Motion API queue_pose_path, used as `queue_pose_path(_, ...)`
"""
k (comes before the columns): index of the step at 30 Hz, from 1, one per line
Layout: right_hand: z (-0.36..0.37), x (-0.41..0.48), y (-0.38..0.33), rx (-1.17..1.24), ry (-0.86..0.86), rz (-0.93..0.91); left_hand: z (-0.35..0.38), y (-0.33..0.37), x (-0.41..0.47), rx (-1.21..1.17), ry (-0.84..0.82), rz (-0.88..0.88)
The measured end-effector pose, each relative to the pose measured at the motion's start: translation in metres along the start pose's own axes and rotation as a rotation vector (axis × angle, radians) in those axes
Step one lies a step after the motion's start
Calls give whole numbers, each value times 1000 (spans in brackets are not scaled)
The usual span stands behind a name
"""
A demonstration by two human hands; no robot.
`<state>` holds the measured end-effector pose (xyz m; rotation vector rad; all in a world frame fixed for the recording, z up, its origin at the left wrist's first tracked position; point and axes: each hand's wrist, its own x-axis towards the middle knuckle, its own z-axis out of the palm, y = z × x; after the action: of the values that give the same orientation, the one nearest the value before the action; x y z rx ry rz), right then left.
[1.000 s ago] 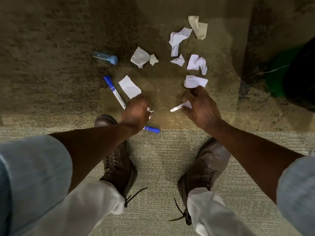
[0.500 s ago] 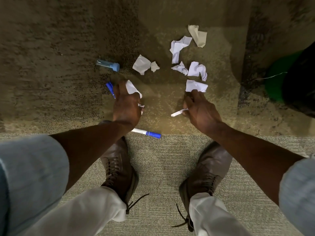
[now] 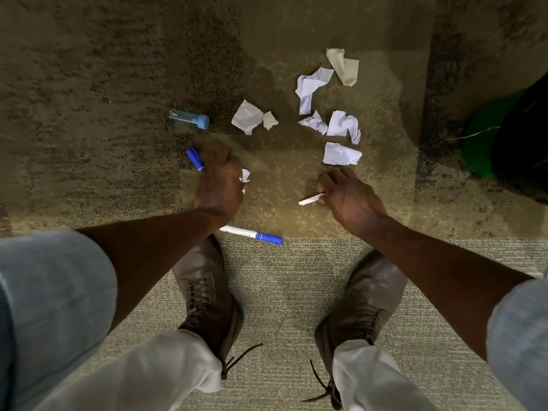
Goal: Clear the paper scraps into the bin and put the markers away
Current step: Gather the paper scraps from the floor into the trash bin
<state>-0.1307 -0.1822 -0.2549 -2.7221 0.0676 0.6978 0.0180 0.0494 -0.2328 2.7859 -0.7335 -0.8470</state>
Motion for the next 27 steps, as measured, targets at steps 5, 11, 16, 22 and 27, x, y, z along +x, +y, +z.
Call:
queue_pose_path(5,-4,-1,2,-137,1,-64,-4,6,-5,-29,1,42)
queue_pose_path(11,-14,-7,-3,-178,8,-49,-12,19,-3,-61,80,45)
queue_pose_path(16,-32,-5,3,11,161,105,-29,33,18,-29,99,45)
queue_pose_path(22,-40,27,28,33,221,211,-38,48,40,149,113,23)
queue_pose_path(27,-44,40,26,173,235,251,-26,44,55,88,-25,92)
